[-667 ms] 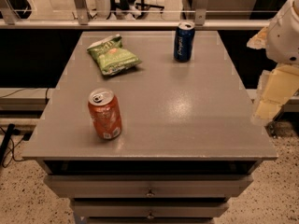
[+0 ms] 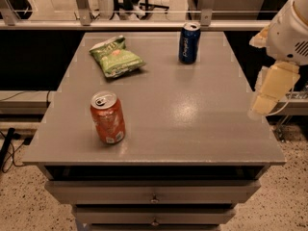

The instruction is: Move pepsi can near coke can

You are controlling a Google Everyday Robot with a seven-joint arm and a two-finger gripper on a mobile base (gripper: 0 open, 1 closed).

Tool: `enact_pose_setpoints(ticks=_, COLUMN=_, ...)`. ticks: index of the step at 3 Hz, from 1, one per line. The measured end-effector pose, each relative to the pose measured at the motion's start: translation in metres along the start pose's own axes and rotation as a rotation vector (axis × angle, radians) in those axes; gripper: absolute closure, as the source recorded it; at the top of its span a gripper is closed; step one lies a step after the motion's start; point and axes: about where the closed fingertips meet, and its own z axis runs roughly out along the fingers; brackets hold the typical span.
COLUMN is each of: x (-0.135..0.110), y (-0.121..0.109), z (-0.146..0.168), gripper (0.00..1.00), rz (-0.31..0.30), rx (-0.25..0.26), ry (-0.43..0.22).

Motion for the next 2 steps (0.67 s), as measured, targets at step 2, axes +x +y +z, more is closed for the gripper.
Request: enact_pose_setpoints(ticks=2, x=-0.049, y=-0.113, z=0.074, gripper=0.00, rz=0.144, rx=0.084, ry=-0.195)
